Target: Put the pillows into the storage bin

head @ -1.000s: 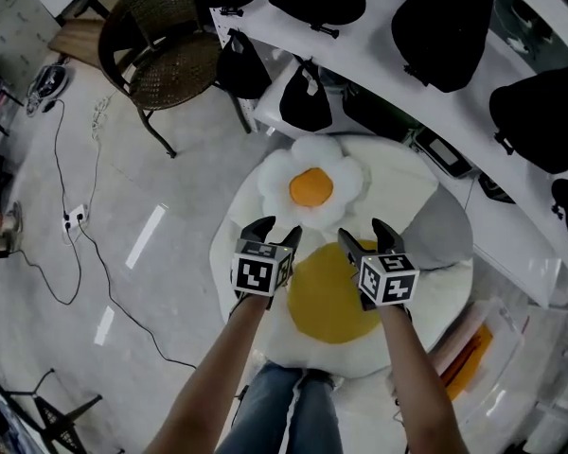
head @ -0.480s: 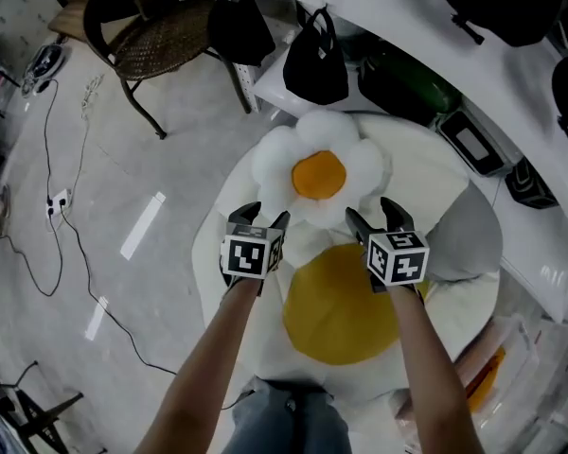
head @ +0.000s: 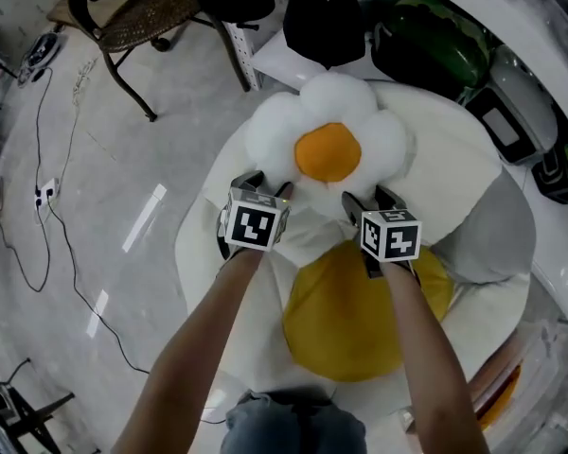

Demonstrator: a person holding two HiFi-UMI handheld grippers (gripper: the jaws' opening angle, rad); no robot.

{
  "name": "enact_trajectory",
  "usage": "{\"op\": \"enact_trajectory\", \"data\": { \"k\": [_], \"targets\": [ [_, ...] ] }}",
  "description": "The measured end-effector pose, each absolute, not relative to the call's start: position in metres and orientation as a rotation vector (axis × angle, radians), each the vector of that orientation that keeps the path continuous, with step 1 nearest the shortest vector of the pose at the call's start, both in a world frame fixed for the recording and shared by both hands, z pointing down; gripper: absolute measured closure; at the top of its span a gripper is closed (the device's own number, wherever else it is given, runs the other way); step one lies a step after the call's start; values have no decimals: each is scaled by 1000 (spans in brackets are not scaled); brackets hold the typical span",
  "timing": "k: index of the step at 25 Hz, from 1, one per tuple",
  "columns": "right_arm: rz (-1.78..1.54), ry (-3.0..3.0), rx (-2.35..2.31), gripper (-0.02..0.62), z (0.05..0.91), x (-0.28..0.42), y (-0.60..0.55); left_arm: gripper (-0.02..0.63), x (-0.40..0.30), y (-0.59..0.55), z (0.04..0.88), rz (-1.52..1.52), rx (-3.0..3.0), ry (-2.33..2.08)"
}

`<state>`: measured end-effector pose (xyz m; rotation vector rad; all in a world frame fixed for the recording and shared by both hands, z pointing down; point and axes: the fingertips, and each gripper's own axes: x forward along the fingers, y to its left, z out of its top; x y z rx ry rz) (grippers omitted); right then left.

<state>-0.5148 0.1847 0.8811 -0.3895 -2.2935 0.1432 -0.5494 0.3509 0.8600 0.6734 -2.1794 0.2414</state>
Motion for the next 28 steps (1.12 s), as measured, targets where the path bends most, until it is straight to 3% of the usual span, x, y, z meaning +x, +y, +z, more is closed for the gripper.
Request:
{"op": "enact_trajectory", "data": {
  "k": [6,10,18,28],
  "targets": [
    [81,-2337,-406,444,860,-507,186,487,-538,351,847,281,697,-2150],
    [-15,-2385,-446,484,813,-497,185,520,-528,347,814,268,705,-2194],
    [-3,-2423,-365,500,715,-443,137,535,-483,292,720,240,828,-2211],
    [158,-2468,55,503,614,-306,11,537,-396,145,624,356,1190,-2083]
  ]
}}
